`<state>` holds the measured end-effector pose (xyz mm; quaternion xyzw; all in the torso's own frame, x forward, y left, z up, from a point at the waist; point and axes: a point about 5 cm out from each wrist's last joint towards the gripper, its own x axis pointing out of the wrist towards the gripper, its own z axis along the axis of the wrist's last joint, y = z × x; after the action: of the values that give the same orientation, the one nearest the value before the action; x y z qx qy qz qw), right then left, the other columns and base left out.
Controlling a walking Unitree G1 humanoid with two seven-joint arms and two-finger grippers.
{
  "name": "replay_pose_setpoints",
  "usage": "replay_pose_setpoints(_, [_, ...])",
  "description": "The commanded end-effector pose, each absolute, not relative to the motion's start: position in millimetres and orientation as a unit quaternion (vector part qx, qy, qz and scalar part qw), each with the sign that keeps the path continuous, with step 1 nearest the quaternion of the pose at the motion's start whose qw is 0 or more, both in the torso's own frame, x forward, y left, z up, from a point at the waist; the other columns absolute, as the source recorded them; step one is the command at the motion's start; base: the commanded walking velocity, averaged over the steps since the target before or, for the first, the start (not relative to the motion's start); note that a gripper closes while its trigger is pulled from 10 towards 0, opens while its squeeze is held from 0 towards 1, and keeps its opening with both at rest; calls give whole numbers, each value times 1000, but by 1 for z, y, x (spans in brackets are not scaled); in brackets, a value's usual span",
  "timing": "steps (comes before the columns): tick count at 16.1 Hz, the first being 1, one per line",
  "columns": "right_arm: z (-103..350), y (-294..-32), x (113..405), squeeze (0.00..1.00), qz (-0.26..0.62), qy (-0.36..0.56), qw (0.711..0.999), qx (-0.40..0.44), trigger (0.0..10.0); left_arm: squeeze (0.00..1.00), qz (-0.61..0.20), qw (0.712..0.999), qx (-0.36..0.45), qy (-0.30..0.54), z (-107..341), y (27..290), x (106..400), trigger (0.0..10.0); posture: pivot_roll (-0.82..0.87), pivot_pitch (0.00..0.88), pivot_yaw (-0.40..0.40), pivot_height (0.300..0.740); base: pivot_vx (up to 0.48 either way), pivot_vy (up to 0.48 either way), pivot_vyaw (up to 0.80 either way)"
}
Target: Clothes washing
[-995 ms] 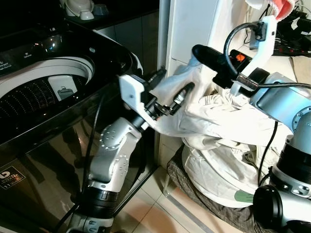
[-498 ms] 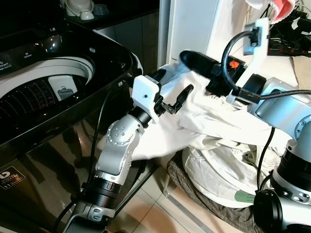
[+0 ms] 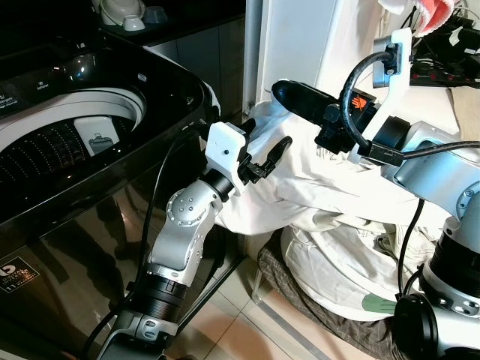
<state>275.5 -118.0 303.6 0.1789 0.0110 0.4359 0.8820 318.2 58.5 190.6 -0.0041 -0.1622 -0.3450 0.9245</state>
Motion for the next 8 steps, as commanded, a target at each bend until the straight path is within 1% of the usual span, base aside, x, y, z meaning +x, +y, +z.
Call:
replay_pose_setpoints(1, [304,-117,273,0,443,7,879,178,0,0,-347,924,-8,-162,191,61,319,0,-90,0,5,740,0,0,0])
replay_pose_setpoints(8, [303,-119,274,0,434,9,883,176,0,0,-342,925,-21,-162,191,64,320,0,-93,0,8,740,0,0,0])
